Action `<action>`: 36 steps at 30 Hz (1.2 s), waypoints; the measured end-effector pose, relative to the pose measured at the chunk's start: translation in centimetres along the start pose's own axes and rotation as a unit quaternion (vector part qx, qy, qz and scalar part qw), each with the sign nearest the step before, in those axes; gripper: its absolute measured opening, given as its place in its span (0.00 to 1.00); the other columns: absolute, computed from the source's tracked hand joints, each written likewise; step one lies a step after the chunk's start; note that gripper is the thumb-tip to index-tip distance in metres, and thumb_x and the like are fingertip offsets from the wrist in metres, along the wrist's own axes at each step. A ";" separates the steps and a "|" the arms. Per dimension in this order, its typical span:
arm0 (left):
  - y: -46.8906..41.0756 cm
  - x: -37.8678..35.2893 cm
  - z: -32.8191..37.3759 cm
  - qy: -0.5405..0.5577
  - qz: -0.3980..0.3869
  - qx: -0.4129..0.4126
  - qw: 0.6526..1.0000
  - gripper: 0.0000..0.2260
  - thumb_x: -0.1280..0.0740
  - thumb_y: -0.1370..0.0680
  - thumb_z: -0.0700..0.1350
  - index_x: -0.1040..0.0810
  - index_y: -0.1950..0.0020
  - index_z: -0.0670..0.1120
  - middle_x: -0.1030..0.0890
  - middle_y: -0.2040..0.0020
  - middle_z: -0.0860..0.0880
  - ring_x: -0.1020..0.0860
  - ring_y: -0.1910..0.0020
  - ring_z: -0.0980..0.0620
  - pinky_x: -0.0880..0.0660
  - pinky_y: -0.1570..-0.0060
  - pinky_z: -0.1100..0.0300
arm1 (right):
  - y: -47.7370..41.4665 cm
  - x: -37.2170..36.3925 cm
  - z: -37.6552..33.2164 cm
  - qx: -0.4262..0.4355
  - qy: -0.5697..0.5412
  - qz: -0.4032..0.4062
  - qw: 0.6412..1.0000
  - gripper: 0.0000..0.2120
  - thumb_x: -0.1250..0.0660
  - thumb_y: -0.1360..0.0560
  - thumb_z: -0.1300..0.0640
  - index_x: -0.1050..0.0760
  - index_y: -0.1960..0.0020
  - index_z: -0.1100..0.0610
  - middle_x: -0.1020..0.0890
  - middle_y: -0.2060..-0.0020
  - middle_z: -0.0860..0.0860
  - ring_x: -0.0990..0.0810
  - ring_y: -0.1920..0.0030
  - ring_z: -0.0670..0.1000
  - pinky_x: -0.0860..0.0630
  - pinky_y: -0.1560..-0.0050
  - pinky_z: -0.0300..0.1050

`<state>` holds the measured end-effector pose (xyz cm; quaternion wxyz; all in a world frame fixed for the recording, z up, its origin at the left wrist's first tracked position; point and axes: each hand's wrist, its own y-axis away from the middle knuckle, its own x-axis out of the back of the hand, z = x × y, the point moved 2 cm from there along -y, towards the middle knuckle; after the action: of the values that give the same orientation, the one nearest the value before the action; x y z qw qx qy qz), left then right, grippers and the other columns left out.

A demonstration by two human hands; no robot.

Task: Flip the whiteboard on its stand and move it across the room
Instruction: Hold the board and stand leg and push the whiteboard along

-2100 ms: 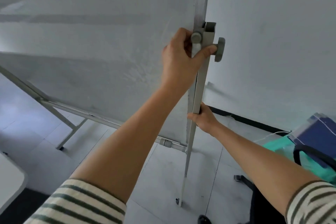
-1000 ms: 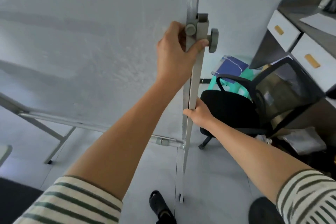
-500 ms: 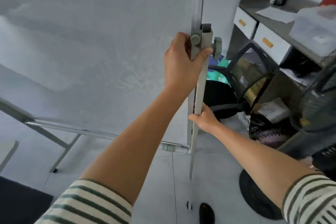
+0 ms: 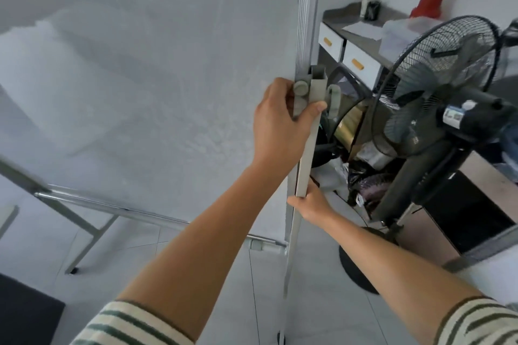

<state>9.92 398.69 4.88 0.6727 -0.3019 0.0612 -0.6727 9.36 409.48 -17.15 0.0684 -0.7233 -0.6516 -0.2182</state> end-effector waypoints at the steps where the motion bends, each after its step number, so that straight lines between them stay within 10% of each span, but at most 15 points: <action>1: 1.1 -0.1 0.6 0.001 0.002 0.000 1.000 0.14 0.26 0.30 0.49 0.28 0.52 0.46 0.21 0.56 0.48 0.23 0.59 0.49 0.22 0.55 0.48 | 1.1 0.2 0.4 0.000 0.004 -0.003 1.000 0.12 0.33 0.35 0.56 0.31 0.55 0.48 0.25 0.64 0.47 0.24 0.61 0.52 0.25 0.55 0.54; 9: 8.8 -0.7 5.3 -0.001 0.025 0.012 1.000 0.13 0.26 0.29 0.47 0.29 0.53 0.47 0.25 0.62 0.58 0.26 0.63 0.58 0.20 0.56 0.55 | 9.1 1.9 3.4 0.018 0.016 -0.029 0.999 0.16 0.32 0.30 0.55 0.35 0.47 0.50 0.26 0.62 0.44 0.25 0.59 0.49 0.29 0.60 0.47; 36: 35.8 -0.1 20.8 0.076 -0.098 -0.071 0.990 0.15 0.27 0.29 0.49 0.27 0.51 0.42 0.21 0.58 0.47 0.26 0.63 0.52 0.24 0.60 0.53 | 43.4 5.4 11.0 -0.083 -0.027 0.094 0.992 0.20 0.33 0.32 0.56 0.27 0.40 0.54 0.19 0.48 0.52 0.20 0.48 0.53 0.23 0.46 0.51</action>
<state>51.16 402.36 4.26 0.5740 -0.3014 0.1299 -0.7502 54.32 412.49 -16.74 0.0103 -0.7899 -0.5623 -0.2445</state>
